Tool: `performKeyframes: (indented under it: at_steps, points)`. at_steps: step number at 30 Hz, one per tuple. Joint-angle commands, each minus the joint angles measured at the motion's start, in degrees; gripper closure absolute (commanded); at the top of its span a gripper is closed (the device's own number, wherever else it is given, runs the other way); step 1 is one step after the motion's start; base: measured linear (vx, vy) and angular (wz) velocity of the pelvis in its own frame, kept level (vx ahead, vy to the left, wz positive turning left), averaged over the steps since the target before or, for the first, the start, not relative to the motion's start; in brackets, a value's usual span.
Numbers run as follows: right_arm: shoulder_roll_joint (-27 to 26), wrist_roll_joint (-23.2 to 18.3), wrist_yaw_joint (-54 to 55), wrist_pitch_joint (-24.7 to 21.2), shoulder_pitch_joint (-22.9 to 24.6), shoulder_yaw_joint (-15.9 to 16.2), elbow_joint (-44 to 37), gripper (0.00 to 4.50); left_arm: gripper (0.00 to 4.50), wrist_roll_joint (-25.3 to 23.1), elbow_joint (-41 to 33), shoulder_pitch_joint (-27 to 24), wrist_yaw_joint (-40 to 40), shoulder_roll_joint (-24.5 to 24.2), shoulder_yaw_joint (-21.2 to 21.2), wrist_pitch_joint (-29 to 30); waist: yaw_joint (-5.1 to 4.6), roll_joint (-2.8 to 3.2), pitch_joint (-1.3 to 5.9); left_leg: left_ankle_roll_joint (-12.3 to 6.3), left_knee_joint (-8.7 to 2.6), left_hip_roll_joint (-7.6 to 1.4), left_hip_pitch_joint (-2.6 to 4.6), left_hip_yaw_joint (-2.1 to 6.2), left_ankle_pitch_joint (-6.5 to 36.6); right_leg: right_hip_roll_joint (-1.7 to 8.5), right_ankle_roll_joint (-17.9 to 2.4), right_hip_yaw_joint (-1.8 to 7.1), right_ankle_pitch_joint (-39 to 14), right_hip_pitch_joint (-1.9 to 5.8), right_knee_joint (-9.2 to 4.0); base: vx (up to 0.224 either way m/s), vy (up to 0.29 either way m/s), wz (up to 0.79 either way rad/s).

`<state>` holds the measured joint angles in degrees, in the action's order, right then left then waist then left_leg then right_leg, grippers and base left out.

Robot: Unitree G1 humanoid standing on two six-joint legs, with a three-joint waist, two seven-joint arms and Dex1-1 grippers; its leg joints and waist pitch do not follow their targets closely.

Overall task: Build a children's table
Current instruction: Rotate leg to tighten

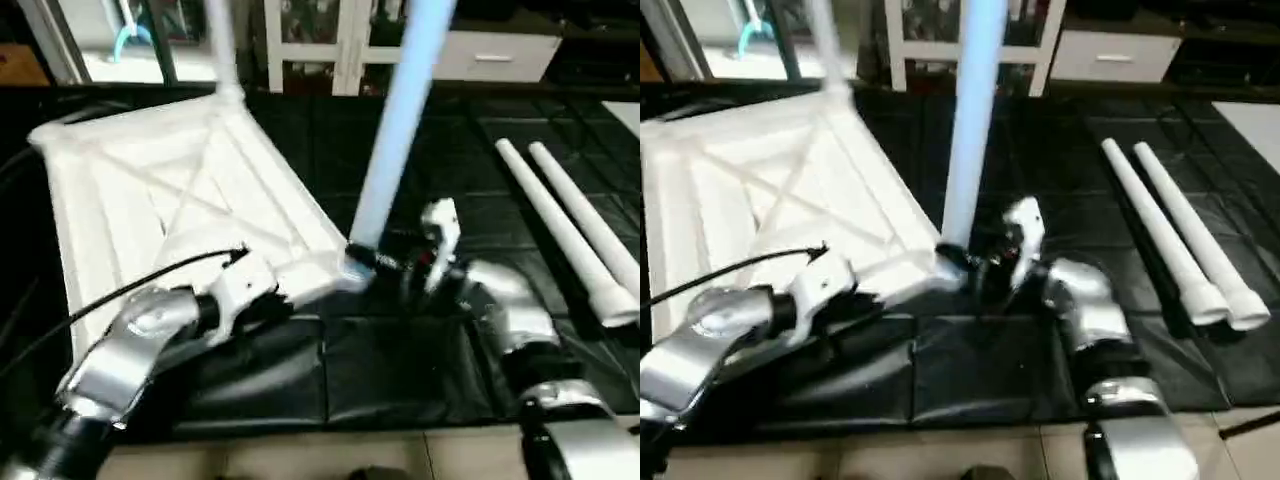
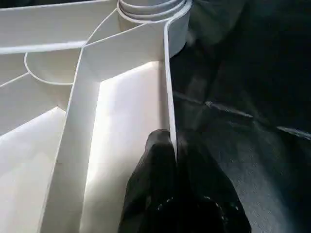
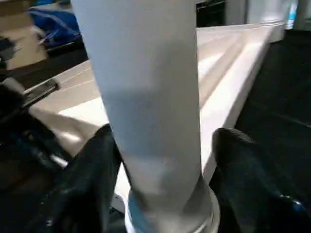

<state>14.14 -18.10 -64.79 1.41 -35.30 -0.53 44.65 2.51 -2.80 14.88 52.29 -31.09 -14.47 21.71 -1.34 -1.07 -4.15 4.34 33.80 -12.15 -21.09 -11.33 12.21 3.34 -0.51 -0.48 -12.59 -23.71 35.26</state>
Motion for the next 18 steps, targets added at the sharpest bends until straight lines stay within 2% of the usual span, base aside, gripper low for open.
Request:
performKeyframes:
  at_steps: [1,3,7,14,16,18]
  points:
    - [2.7,-2.4,-1.5,-0.5,-0.3,-1.9,-1.7,1.46,4.50,0.5,1.3,-3.0,2.0,-0.9,-1.4,0.5,-0.07,-0.32,3.29,-11.97,-2.78,-1.23,0.81,-0.04,-5.2,2.69,-19.0,1.47,14.7,3.07,-1.86,0.000,0.000,0.00]
    - [2.7,-2.6,-2.9,-0.7,-0.2,-1.6,-1.8,1.46,4.50,0.5,1.2,-3.1,2.0,-0.7,-1.5,0.3,-0.01,-0.38,3.30,-12.21,-2.74,-1.22,0.86,-0.08,-4.9,2.78,-19.1,1.50,13.9,3.07,-1.91,0.000,0.000,0.00]
    - [1.6,-2.7,-4.7,-2.7,0.0,-1.4,-1.9,1.83,4.50,0.8,0.8,-2.9,2.0,-0.3,-2.0,0.4,0.01,-0.39,3.26,-11.74,-2.75,-1.28,0.83,-0.06,-3.8,2.91,-19.0,1.51,11.3,3.08,-2.00,0.000,0.000,0.00]
    - [0.2,-0.6,-0.6,-1.3,1.0,-0.9,-1.1,2.34,4.50,0.3,1.3,-2.3,1.0,0.1,-2.0,0.7,0.03,-0.33,3.34,-10.98,-2.54,-1.18,0.82,-0.06,-3.7,2.90,-18.9,1.57,10.4,3.00,-1.86,0.000,0.000,0.00]
    - [-0.4,0.7,2.4,-0.6,1.5,-0.5,-0.7,2.43,4.50,-0.2,1.9,-1.8,0.2,0.6,-1.9,1.2,0.01,-0.33,3.19,-10.35,-2.59,-1.24,0.87,-0.11,-2.3,2.92,-18.6,1.61,8.4,2.86,-2.09,0.000,0.000,0.00]
    - [-1.1,1.4,4.7,-0.4,1.7,-0.4,-0.3,2.52,4.50,-0.4,2.3,-1.4,-0.2,1.0,-2.0,1.3,-0.12,-0.39,2.90,-8.45,-2.82,-1.23,0.86,-0.08,1.2,2.96,-17.9,1.65,3.2,2.71,-2.53,0.000,0.000,0.00]
